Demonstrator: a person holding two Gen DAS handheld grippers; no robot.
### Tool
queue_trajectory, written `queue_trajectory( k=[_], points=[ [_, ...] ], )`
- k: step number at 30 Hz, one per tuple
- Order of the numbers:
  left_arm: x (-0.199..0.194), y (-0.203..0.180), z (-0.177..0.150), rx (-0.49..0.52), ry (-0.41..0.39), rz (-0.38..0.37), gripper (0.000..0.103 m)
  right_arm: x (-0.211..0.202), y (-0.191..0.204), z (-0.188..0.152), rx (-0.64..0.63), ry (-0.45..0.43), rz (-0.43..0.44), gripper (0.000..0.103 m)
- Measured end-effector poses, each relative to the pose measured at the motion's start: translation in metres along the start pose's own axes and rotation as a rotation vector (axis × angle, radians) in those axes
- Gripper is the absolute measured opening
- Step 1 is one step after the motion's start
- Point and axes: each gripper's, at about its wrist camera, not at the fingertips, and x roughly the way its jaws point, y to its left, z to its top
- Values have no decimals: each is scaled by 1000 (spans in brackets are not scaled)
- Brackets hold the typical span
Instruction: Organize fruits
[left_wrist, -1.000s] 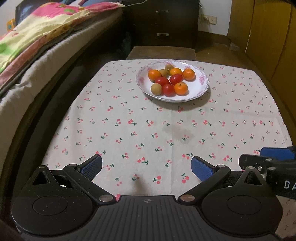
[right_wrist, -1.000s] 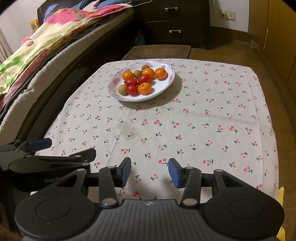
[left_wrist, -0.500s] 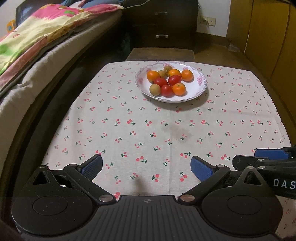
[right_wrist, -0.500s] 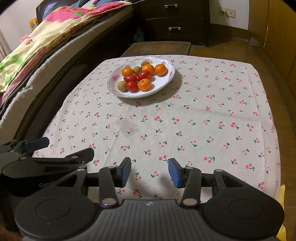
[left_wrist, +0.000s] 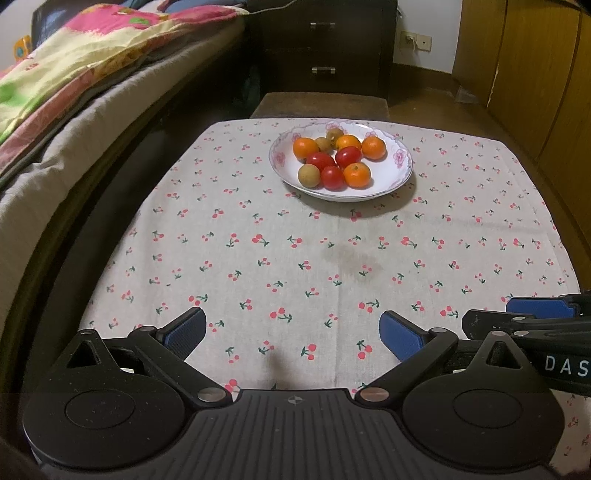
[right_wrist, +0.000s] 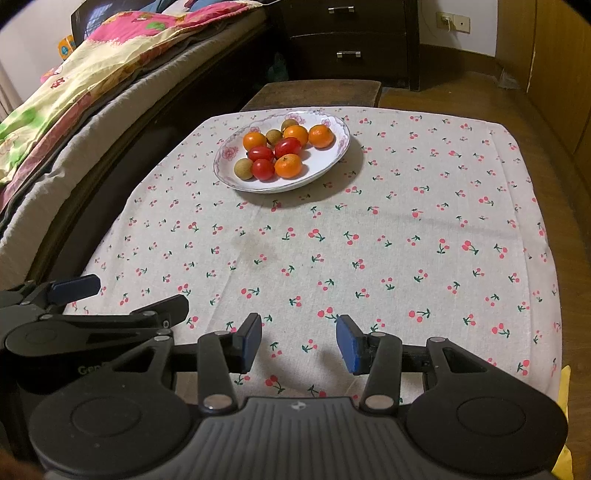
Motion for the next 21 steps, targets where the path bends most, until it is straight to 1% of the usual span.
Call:
queue_trajectory(
  k=[12, 21],
  points=[
    [0, 1, -1, 0, 4, -2, 101, 1, 1, 0, -1, 4, -1, 45],
    [-2, 0, -1, 7, -14, -1, 99, 1, 1, -1, 0, 1, 0, 45]
  ],
)
